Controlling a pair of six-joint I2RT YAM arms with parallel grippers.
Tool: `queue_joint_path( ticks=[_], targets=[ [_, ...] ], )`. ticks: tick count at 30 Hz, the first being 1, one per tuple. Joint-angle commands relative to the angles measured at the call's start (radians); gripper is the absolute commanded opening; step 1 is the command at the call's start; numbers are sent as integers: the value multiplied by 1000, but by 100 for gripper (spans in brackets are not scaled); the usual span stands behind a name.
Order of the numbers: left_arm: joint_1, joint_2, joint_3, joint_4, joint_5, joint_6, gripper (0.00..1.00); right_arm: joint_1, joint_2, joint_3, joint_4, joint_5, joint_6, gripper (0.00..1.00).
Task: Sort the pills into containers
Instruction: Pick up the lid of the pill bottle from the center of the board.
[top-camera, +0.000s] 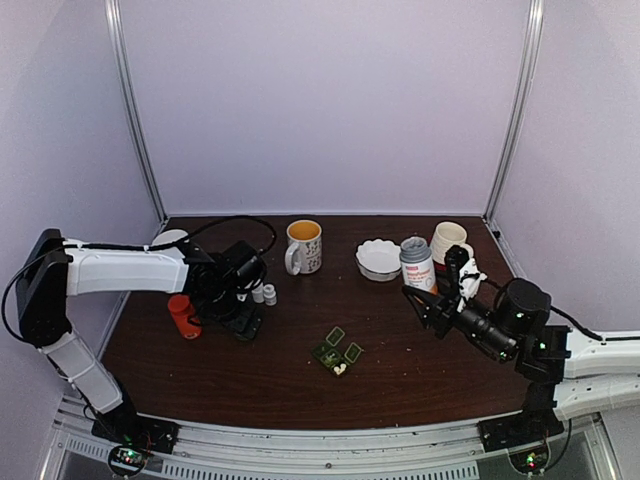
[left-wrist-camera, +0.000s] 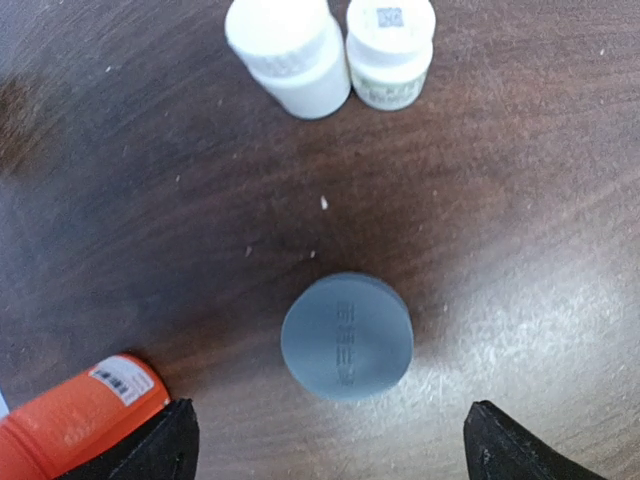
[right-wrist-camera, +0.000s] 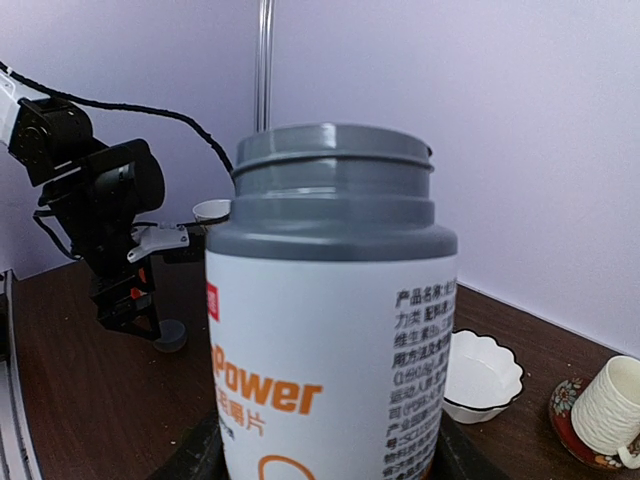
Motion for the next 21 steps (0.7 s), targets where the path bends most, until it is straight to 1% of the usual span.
queue_joint_path(
  ticks=[1, 5, 9, 13, 17, 21],
  targets=[
    [47, 43, 9, 108, 74, 56, 95, 0, 7, 43, 13, -24, -2, 0],
    [65, 82, 17, 138, 132, 80, 92, 0, 17, 50, 12, -36, 4, 0],
    [84, 110, 30, 132, 139, 91, 89, 0, 23, 53, 9, -44, 7, 0],
    [110, 121, 24, 145, 184, 106, 85, 0, 23, 58, 1, -47, 6, 0],
    [117, 149, 34, 142, 208, 119, 83, 0, 26, 58, -1, -48, 5, 0],
    [120, 170, 43, 134, 226, 124, 78, 0, 33, 61, -3, -49, 5, 0]
  ],
)
